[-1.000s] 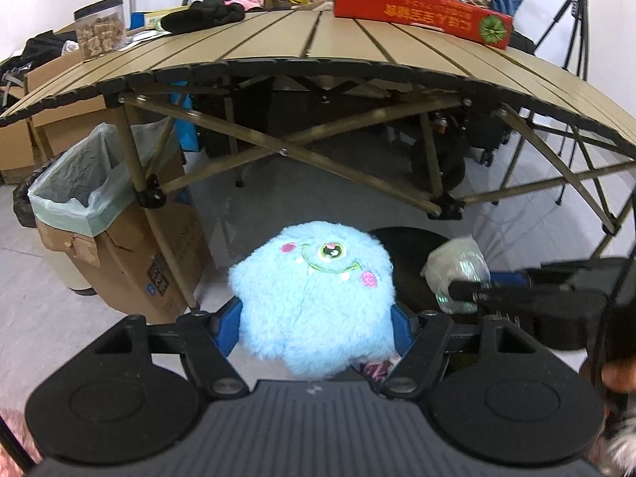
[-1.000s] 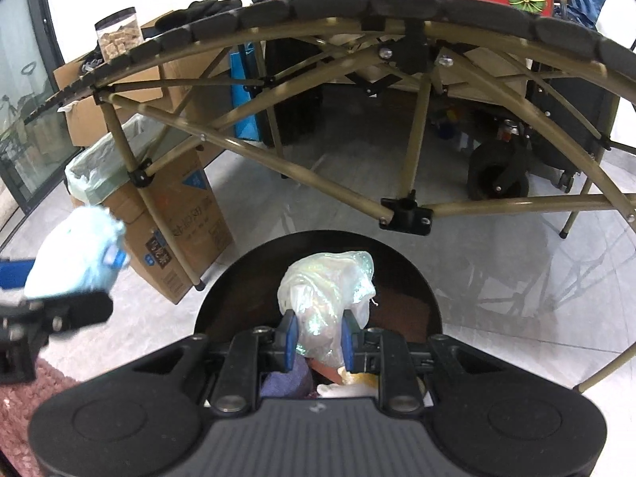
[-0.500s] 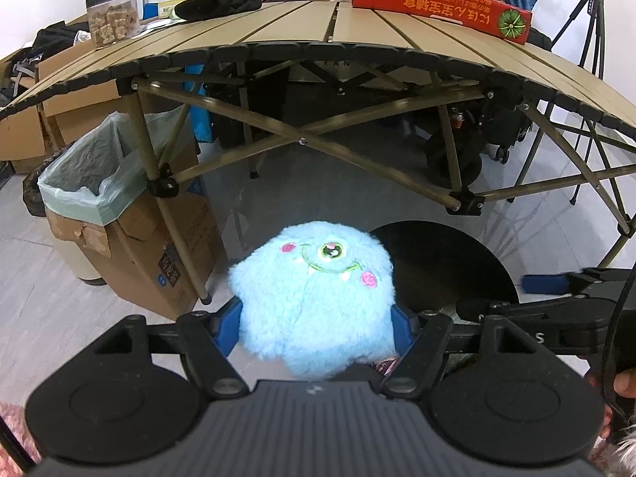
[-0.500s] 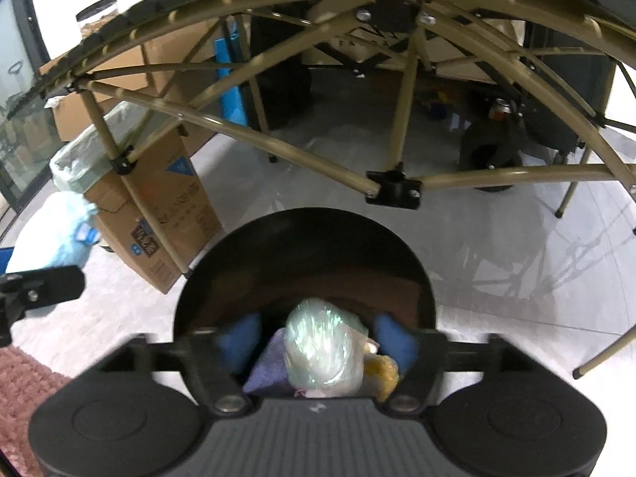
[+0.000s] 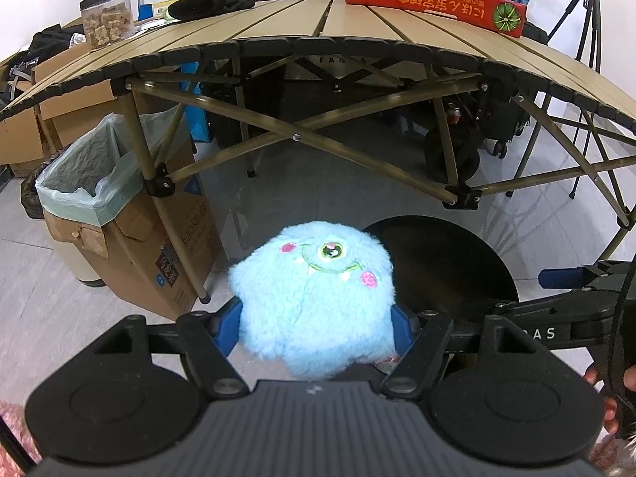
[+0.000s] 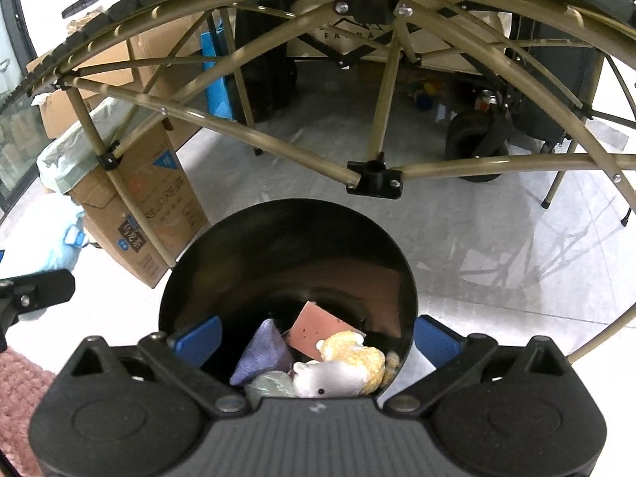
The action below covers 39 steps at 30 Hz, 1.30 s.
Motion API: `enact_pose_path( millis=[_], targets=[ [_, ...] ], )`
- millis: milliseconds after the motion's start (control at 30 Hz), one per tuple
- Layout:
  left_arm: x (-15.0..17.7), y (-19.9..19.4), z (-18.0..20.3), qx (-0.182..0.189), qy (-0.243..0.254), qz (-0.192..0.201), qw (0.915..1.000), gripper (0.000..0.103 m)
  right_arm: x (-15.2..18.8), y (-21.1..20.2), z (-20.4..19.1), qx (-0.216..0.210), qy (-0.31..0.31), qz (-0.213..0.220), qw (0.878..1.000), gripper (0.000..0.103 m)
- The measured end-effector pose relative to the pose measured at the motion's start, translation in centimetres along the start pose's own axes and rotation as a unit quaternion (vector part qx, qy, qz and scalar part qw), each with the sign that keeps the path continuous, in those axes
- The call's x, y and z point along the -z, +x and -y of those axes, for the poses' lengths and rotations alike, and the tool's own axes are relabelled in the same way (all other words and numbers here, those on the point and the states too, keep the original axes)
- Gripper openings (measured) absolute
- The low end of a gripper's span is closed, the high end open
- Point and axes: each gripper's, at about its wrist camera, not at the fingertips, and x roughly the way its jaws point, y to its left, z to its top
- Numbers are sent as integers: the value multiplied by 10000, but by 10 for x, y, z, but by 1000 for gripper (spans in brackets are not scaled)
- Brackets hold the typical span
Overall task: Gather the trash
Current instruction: 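Lower the left tool over the bin and open it to drop the blue plush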
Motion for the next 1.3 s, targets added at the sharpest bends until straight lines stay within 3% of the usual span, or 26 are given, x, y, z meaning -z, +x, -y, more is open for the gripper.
enact_pose_path(
  millis=[333,900,1300],
  targets=[
    [-1,6,18,65,192,-108,9997,72,-2,-15,15,482,101,52,9988,103],
    [-19,49,85,563,510,-263,9968,72,-5,-60,86,1276,1064,478,9849,103],
    [-15,95,84,462,255,-595,9968,72,-2,-63,87,1144,1203,543,9846,103]
  ],
)
